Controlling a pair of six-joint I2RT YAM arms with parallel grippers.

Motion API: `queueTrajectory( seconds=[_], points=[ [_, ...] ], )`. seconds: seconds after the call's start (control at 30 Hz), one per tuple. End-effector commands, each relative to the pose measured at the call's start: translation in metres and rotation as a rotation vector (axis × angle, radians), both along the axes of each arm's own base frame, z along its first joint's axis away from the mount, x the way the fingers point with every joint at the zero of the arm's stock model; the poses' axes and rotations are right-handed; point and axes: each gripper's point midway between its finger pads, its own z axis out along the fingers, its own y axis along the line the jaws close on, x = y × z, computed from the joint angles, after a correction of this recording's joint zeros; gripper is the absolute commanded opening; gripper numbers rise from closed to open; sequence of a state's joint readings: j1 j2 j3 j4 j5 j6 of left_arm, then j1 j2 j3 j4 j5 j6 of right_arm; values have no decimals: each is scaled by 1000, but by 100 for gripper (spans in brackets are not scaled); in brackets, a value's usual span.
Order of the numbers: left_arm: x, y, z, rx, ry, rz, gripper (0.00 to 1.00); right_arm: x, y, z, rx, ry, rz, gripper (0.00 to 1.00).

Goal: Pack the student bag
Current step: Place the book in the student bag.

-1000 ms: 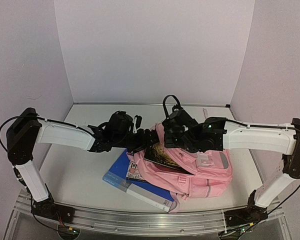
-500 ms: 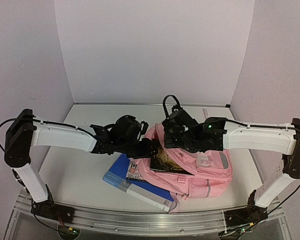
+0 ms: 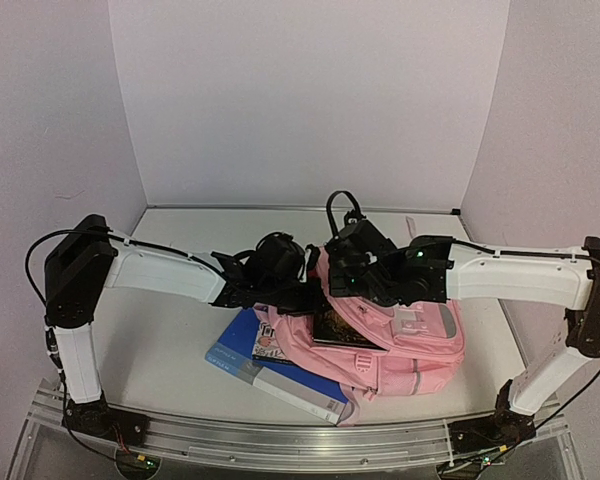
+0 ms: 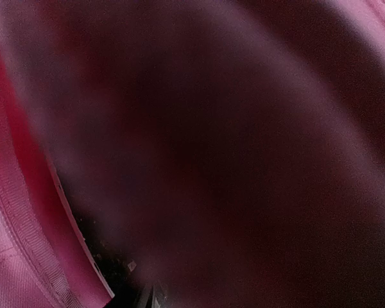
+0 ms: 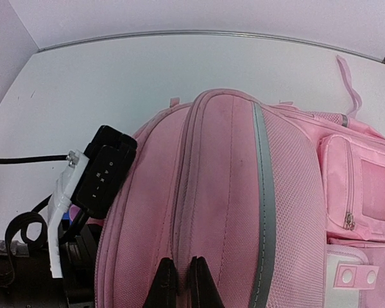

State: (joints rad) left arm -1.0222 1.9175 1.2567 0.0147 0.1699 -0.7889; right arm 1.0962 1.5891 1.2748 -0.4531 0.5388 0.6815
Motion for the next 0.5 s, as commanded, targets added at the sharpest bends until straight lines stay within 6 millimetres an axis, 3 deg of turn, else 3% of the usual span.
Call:
queueTrajectory(
  seconds=[0.0, 0.17, 0.3, 0.47],
  points=[
    [4, -2, 49, -73, -107, -2, 35, 8, 6, 73, 224, -158, -38, 0],
    [-5, 23, 57, -57, -108, 27, 47, 8, 6, 72, 224, -156, -39, 0],
    [-17, 38, 45, -17, -51, 40, 46, 9, 7, 72, 221, -157, -38, 0],
    [-25, 39, 26, 18, -6, 35, 45, 9, 9, 71, 222, -152, -34, 0]
  ],
)
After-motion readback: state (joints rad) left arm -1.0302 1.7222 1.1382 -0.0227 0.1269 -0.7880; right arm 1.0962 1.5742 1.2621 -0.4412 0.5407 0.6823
